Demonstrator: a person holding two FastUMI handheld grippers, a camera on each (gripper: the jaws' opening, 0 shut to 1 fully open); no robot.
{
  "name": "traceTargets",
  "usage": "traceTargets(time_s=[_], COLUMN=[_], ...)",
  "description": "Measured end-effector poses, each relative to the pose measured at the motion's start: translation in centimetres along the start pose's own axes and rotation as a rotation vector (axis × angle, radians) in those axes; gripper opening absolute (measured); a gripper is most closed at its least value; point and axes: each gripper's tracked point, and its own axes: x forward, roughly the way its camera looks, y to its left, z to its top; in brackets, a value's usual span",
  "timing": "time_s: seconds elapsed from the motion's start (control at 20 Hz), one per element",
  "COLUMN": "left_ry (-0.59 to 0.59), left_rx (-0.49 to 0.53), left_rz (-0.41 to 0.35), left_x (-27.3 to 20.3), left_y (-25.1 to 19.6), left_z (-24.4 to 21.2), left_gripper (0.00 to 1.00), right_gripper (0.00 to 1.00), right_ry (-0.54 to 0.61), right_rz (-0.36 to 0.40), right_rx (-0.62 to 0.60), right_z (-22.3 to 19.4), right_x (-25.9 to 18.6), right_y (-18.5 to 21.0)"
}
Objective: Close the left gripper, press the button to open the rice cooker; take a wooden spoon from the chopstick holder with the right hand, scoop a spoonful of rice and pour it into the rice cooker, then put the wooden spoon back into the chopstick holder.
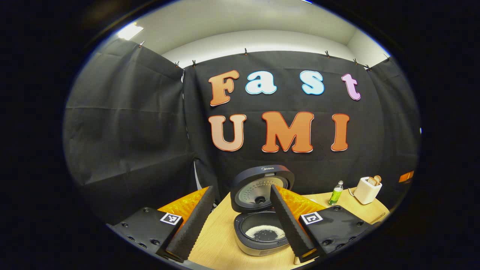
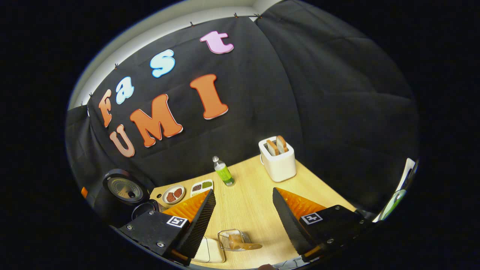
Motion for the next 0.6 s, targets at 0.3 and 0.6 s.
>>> traceTargets(time_s=[0.3, 0.6], left_ry=[-0.023, -0.074], left_rx=[-0.013, -0.046], left_rz=[-0.037, -0.081], left_x=[3.5, 9.5], left_y=[-2.7, -5.7], left_z=[3.9, 10.1], left_gripper=[0.98, 1.00], right_gripper=[0.94, 0.95], right_ry=[-0.188, -0.223], right_rz=[-0.071, -0.077], right_rx=[-0.214, -0.270], right_z=[8.7, 10.4], right_x=[-5.6, -8.6], right_y=[-0.1, -0.2])
